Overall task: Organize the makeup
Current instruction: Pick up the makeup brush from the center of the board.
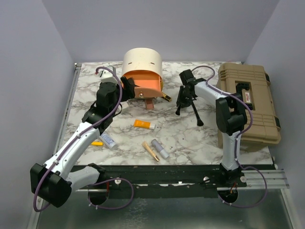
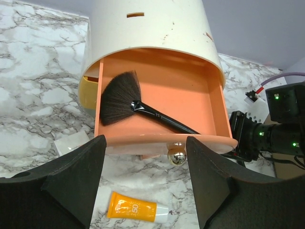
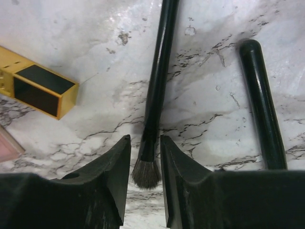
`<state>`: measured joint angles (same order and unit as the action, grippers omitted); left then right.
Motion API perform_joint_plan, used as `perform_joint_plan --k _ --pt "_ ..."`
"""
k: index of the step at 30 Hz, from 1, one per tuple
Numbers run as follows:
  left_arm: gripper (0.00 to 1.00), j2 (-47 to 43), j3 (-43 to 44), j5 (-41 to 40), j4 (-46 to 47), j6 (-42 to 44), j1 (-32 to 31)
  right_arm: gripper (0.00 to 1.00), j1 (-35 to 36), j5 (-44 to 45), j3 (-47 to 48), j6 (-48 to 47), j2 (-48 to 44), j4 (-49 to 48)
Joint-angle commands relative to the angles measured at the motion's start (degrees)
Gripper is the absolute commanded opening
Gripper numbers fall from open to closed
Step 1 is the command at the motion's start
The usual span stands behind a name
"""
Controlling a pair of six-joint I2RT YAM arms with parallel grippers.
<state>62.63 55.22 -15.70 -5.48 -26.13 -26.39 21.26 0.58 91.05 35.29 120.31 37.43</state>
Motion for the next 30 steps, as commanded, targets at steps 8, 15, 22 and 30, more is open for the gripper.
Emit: perform_joint_plan --k 8,15,22,30 --pt "0.71 1.57 1.39 1.86 1.18 -1.12 0.50 0.33 0.32 3.02 -3.06 -3.99 0.29 1.77" --pt "0.71 3.09 1.80 4.33 1.36 -1.00 0.63 0.29 1.56 5.71 -7.27 -8.38 -1.18 2.84" --pt "0.71 4.78 2.26 6.32 1.46 -1.33 0.76 0.20 2.45 3.24 -8.80 -11.98 -0.93 3.07" --pt "0.71 5.82 3.90 7.52 2.02 -2.88 1.40 0.25 6.25 8.65 -7.52 -10.56 2.03 5.09"
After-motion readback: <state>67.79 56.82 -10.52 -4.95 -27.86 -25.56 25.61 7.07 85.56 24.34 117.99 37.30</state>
